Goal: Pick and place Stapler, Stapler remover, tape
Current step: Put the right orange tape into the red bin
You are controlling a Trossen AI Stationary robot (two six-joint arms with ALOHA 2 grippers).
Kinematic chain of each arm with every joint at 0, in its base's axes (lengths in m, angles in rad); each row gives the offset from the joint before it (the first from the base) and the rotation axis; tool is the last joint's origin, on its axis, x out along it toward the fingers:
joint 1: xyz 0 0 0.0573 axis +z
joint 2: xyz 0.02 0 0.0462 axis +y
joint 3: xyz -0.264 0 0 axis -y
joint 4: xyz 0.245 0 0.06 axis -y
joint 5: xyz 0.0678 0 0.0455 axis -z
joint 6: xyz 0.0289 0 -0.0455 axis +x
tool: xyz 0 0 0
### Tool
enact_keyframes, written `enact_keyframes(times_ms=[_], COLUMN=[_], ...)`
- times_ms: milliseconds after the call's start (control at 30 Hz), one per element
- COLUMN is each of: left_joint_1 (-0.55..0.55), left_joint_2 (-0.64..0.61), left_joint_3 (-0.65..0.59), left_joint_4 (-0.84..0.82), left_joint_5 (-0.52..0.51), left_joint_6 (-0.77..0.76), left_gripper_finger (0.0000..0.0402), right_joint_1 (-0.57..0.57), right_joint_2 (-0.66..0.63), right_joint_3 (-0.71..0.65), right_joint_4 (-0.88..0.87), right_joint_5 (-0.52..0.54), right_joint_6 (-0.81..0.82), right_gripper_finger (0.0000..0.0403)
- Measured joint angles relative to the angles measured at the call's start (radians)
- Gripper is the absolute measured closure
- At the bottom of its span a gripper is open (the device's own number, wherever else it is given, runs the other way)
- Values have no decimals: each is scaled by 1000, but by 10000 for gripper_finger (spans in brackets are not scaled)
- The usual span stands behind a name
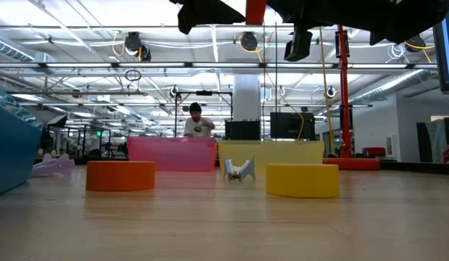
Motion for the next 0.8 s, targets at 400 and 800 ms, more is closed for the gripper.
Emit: enact_keyframes(times_ms=[400, 800], left_joint_1=[-16, -20], left_joint_2=[-1, -1], left_joint_3=[0, 0], left_joint_4=[-16, 14], left_joint_5=[-37, -38], left_joint_6=[-2, 17], left_gripper_finger=[163, 163], right_joint_1=[-30, -31], right_joint_2=[-2, -4], right_joint_3=[0, 0], right_joint_4=[-17, -53], right_joint_5=[-30, -28], right_joint_6=[23, 35], right_gripper_finger=[373, 373])
